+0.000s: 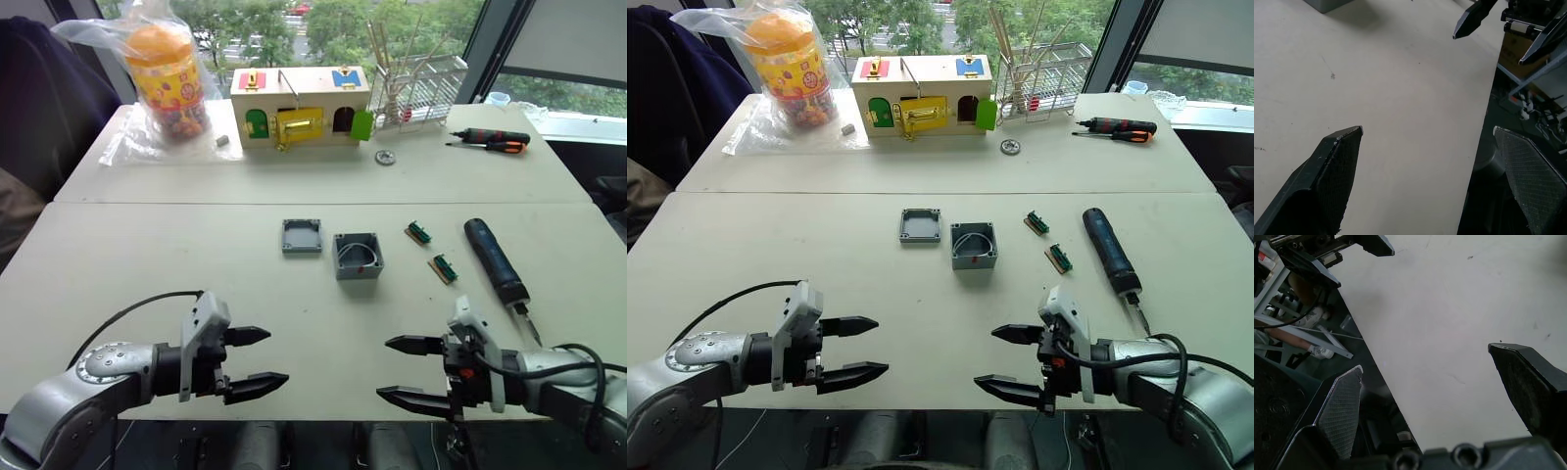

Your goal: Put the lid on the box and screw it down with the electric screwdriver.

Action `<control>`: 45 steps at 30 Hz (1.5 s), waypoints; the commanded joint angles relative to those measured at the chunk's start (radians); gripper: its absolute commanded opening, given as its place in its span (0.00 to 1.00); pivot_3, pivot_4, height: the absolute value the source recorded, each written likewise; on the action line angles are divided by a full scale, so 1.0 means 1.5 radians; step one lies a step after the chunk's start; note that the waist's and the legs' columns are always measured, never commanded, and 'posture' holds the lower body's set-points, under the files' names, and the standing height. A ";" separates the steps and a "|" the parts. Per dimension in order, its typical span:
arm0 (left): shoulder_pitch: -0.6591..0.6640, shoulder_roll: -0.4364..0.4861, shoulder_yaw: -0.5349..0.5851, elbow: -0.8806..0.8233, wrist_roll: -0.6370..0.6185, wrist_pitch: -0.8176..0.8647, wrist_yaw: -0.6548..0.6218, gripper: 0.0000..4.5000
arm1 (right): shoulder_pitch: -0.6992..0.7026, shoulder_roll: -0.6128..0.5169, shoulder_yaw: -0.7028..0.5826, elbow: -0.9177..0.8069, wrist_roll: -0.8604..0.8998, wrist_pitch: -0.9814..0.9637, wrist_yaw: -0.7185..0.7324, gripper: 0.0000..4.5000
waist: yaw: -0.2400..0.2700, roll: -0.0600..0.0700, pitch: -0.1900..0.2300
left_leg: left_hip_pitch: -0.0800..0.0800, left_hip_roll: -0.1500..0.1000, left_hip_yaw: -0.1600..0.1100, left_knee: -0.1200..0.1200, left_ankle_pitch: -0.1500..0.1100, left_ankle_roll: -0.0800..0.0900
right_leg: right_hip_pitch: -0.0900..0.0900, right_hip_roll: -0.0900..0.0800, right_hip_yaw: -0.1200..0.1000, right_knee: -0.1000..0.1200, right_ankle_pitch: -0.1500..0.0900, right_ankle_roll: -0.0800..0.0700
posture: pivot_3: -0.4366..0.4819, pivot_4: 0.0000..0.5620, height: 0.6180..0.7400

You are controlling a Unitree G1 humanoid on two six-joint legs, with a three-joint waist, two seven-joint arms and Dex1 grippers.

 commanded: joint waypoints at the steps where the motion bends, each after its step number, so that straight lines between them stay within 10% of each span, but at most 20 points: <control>1: -0.009 -0.005 0.006 -0.002 -0.013 0.000 0.004 0.98 | -0.006 -0.005 -0.003 -0.014 0.006 -0.008 0.006 1.00 | 0.000 0.000 0.000 | 0.000 0.000 0.000 0.000 0.000 0.000 | 0.000 0.000 0.000 0.000 0.000 0.000 | 0.48 0.27 0.72; 18: -0.097 -0.021 0.010 0.056 0.032 0.025 0.110 0.98 | -0.060 0.020 0.007 -0.003 0.001 -0.007 -0.034 1.00 | 0.002 0.000 0.000 | 0.000 0.000 0.000 0.001 0.000 0.000 | 0.000 0.000 0.000 0.001 0.000 0.000 | 0.48 0.27 0.72; 24: -0.357 0.055 0.022 0.155 -0.021 0.124 0.064 0.98 | -0.197 0.014 -0.061 0.001 0.171 0.101 -0.141 1.00 | 0.003 -0.002 0.000 | 0.000 0.000 -0.001 0.002 0.000 0.000 | 0.000 0.000 0.000 0.003 0.000 0.000 | 0.48 0.27 0.72; 30: -0.655 0.072 -0.205 0.290 0.130 0.007 -0.201 0.98 | -0.256 -0.037 -0.101 -0.013 0.267 0.148 -0.216 1.00 | 0.016 -0.003 0.001 | -0.001 -0.003 0.001 0.002 0.000 0.000 | 0.000 0.001 0.000 0.003 0.000 0.000 | 0.48 0.27 0.72; 45: -0.921 -0.331 -0.482 0.754 0.453 -0.147 -0.245 0.98 | -0.154 -0.043 -0.103 -0.104 0.204 0.146 -0.376 1.00 | 0.016 -0.006 0.002 | -0.002 -0.001 0.001 0.005 0.000 0.001 | -0.001 0.002 0.001 0.003 0.000 0.000 | 0.48 0.27 0.72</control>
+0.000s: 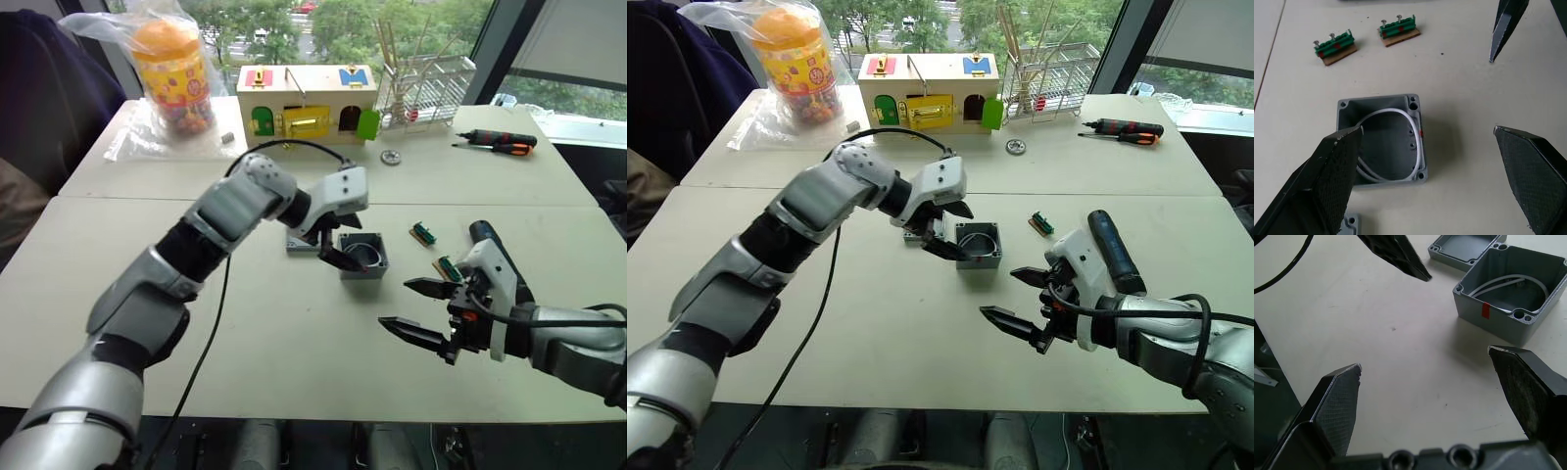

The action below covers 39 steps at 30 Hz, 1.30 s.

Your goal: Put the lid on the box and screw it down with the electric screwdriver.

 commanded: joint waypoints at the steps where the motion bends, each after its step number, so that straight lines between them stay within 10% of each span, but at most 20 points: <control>1: -0.026 -0.063 -0.001 0.106 0.041 -0.050 -0.007 0.98 | 0.005 0.004 -0.011 -0.033 -0.003 -0.014 -0.027 1.00 | 0.000 0.000 0.000 | 0.000 0.000 0.000 0.000 0.000 0.000 | 0.000 0.000 0.000 0.000 0.000 0.000 | 0.48 0.27 0.72; 12: -0.034 -0.141 0.010 0.237 0.123 -0.132 -0.047 0.98 | 0.009 0.024 -0.001 -0.063 0.011 -0.034 -0.098 1.00 | 0.001 0.000 0.000 | -0.009 0.002 -0.001 0.007 -0.002 0.003 | -0.005 0.000 -0.001 0.001 0.000 0.000 | 0.48 0.27 0.72; 15: -0.037 -0.158 0.019 0.260 0.134 -0.146 -0.046 0.81 | 0.015 0.025 0.003 -0.066 0.003 -0.039 -0.108 1.00 | 0.001 0.000 0.000 | -0.009 0.002 -0.002 0.007 -0.002 0.004 | -0.006 -0.001 -0.001 0.001 0.000 0.000 | 0.48 0.27 0.72; 22: -0.039 -0.170 0.027 0.287 0.164 -0.170 -0.062 0.02 | 0.036 0.027 0.005 -0.073 -0.002 -0.054 -0.119 1.00 | 0.001 0.000 0.000 | -0.009 0.002 -0.002 0.007 -0.002 0.004 | -0.006 -0.001 -0.001 0.002 0.000 0.000 | 0.48 0.27 0.72; 33: -0.043 -0.129 0.054 0.265 0.161 -0.330 -0.206 0.01 | 0.086 0.007 -0.029 -0.071 -0.007 -0.071 -0.088 1.00 | 0.000 0.000 0.000 | -0.010 0.002 -0.001 0.008 -0.003 0.005 | -0.007 -0.001 -0.001 0.002 0.000 0.000 | 0.48 0.27 0.72; 39: -0.019 -0.006 -0.079 0.168 0.035 -0.443 -0.287 0.01 | 0.094 -0.001 -0.036 -0.082 0.011 -0.069 -0.093 1.00 | -0.001 0.000 0.000 | -0.010 0.002 -0.001 0.008 -0.003 0.004 | -0.007 -0.001 0.000 0.002 0.000 0.000 | 0.48 0.27 0.72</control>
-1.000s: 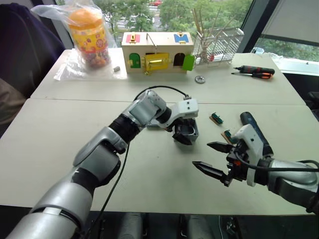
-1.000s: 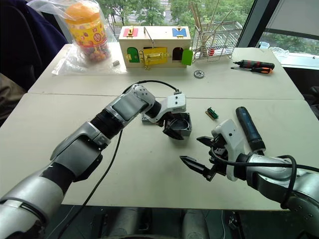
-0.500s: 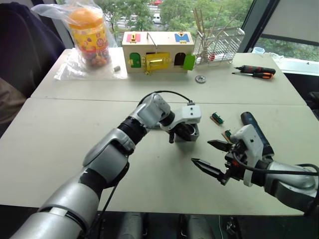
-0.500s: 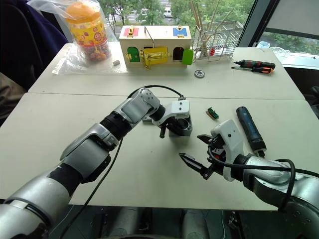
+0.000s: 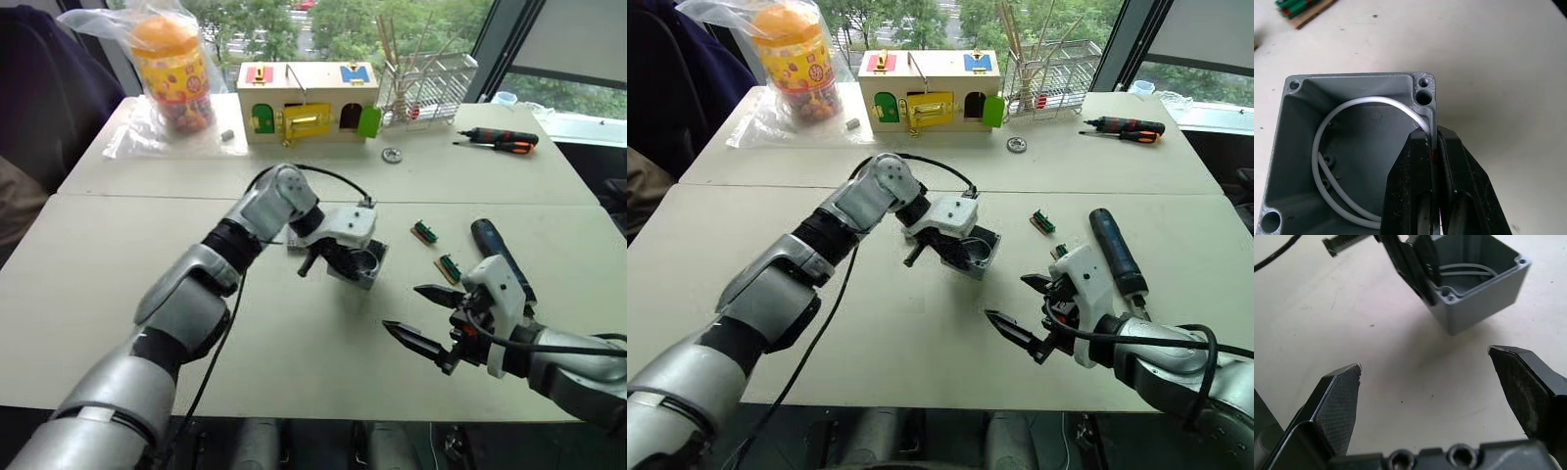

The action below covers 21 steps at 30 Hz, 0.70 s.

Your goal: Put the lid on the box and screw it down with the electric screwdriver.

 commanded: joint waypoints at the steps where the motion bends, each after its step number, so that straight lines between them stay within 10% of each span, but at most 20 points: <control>1: 0.002 0.038 -0.070 -0.062 -0.075 -0.043 -0.015 0.01 | -0.006 -0.007 -0.015 -0.030 0.016 -0.009 -0.006 1.00 | 0.002 0.000 0.000 | 0.000 0.000 0.000 0.000 0.000 0.000 | 0.000 0.000 0.000 0.000 0.000 0.000 | 0.48 0.27 0.72; 8: 0.026 0.067 -0.124 -0.101 -0.108 -0.060 -0.015 0.01 | -0.026 -0.013 -0.002 -0.028 0.023 -0.006 -0.023 1.00 | 0.002 0.000 0.000 | -0.001 -0.001 -0.001 0.003 -0.001 0.002 | 0.002 -0.001 0.000 0.000 0.000 0.000 | 0.48 0.27 0.72; 15: 0.030 0.089 -0.103 -0.127 -0.114 -0.036 -0.015 0.56 | -0.044 -0.028 0.010 -0.012 0.019 -0.004 -0.006 1.00 | 0.001 0.000 0.000 | -0.001 -0.001 -0.001 0.004 -0.001 0.002 | 0.002 0.000 0.000 0.000 0.000 0.000 | 0.48 0.27 0.72; 21: -0.050 0.086 0.028 -0.086 -0.128 0.024 -0.015 0.56 | -0.040 -0.050 -0.028 -0.005 0.065 -0.005 0.027 1.00 | 0.003 0.000 0.000 | -0.001 -0.001 -0.001 0.004 -0.001 0.002 | 0.002 0.000 0.000 0.000 0.000 0.001 | 0.48 0.27 0.72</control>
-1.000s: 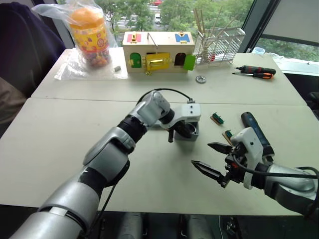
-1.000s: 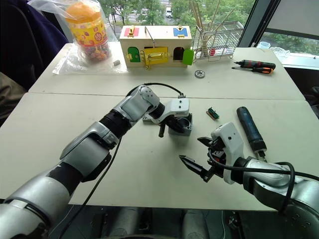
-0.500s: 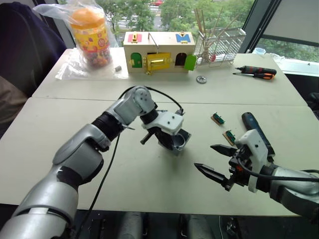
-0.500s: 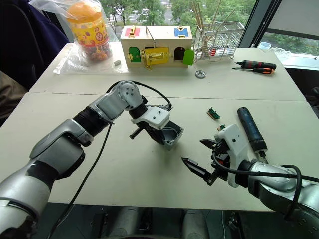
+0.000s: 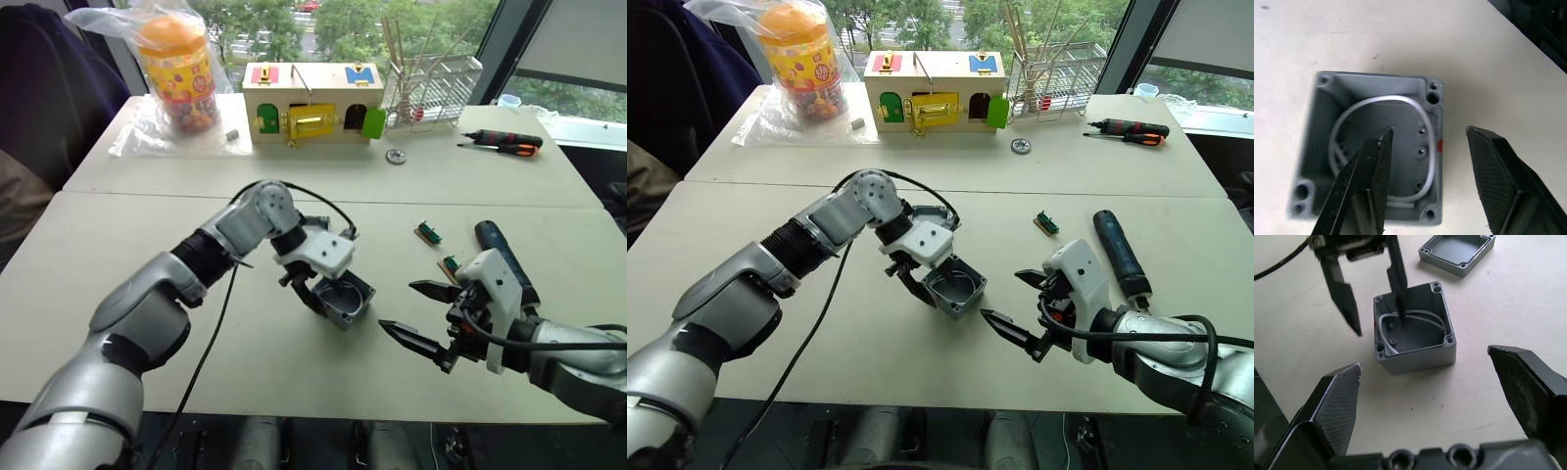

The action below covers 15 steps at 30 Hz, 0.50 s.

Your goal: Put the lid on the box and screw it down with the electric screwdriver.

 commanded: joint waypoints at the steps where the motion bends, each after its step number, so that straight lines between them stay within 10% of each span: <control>1: -0.070 -0.001 0.098 0.016 -0.023 0.039 -0.002 0.56 | -0.003 -0.015 -0.041 -0.002 0.041 -0.009 0.018 1.00 | -0.001 0.000 0.000 | 0.000 0.000 0.000 0.000 0.000 0.000 | 0.000 0.000 0.000 0.000 0.000 0.000 | 0.48 0.27 0.72; 15: -0.169 -0.091 0.240 0.367 0.141 0.494 0.451 0.56 | -0.300 -0.017 0.159 0.101 -0.155 -0.068 0.118 1.00 | -0.003 -0.001 0.001 | -0.004 -0.001 0.001 0.001 0.000 0.001 | -0.003 0.001 0.001 0.001 0.001 0.003 | 0.48 0.27 0.72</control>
